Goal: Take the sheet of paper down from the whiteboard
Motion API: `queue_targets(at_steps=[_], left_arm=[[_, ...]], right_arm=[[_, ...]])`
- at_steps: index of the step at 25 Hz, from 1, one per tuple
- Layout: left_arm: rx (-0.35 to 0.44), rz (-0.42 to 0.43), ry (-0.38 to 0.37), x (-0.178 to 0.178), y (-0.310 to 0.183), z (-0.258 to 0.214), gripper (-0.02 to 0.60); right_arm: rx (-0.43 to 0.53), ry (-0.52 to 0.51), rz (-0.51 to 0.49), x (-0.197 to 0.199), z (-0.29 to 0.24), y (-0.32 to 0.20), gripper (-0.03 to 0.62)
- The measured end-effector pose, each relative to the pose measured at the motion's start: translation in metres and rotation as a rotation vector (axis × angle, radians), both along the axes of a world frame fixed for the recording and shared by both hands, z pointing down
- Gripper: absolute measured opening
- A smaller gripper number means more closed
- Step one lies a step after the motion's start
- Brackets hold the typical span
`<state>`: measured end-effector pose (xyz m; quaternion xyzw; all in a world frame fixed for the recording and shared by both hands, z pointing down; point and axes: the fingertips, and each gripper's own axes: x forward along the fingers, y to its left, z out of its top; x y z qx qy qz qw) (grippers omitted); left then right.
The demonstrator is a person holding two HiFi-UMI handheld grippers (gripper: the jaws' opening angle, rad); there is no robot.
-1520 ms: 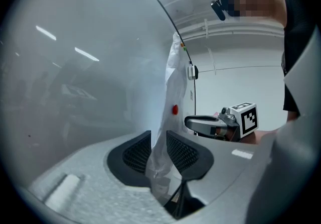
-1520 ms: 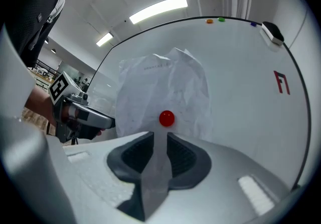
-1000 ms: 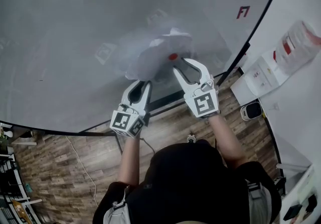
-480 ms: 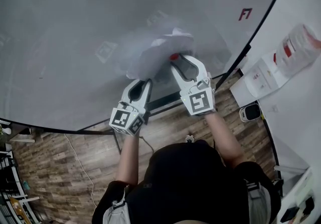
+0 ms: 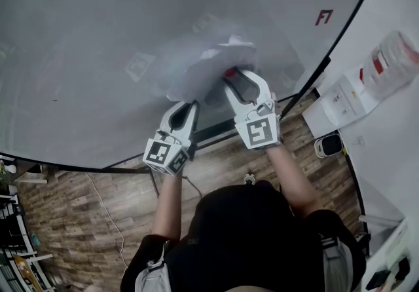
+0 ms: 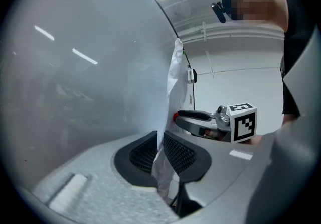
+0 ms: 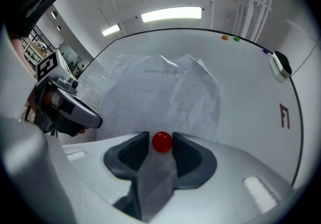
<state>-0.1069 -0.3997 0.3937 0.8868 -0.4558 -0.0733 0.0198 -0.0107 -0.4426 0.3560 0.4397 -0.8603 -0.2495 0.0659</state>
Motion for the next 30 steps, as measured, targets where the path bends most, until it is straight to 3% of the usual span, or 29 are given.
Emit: queue_targets(at_steps=[30], left_arm=[[0.002, 0.036, 0.001, 0.0019, 0.0011, -0.0024, 0.011]], right_arm=[[0.022, 0.009, 0.059, -0.0018, -0.0014, -0.0007, 0.129]])
